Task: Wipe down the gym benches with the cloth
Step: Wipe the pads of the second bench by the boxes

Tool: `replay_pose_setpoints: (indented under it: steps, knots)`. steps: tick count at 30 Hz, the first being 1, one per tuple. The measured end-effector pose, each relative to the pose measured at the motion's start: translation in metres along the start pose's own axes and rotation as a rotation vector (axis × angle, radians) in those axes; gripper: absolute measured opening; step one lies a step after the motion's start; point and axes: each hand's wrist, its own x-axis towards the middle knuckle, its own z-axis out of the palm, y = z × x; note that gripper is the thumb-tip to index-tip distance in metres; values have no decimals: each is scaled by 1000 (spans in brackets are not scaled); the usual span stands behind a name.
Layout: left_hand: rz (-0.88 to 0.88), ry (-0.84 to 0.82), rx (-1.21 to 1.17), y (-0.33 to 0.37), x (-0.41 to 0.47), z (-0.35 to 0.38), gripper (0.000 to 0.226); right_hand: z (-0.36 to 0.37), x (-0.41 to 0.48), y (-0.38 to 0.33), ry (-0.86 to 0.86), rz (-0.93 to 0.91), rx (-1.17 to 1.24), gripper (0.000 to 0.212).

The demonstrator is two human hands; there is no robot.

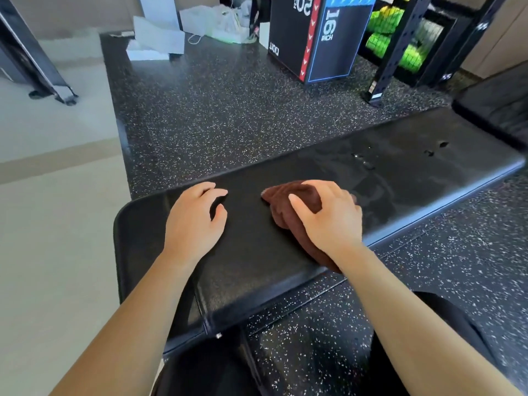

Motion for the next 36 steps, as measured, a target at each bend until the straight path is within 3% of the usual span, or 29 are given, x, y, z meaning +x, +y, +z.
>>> replay_pose_setpoints:
  steps: [5,11,14,18,26,33,36]
  knots:
    - [-63,33,11,11,5,7,28,12,70,10,-57,-37,-17,37]
    - [-345,11,82,78,26,46,35,15,100,20,-187,-186,-12,43]
    - [-368,48,177,90,20,57,40,-4,90,51,-250,-288,25,43]
    - [-413,91,183,97,24,52,48,-17,105,84,-246,-291,36,40]
    - [-427,109,184,102,25,49,48,12,149,50,-275,-302,26,42]
    - [-378,84,175,94,21,54,45,-8,113,60,-261,-343,61,43]
    - [-382,95,161,94,22,52,44,-16,89,61,-255,-293,50,60]
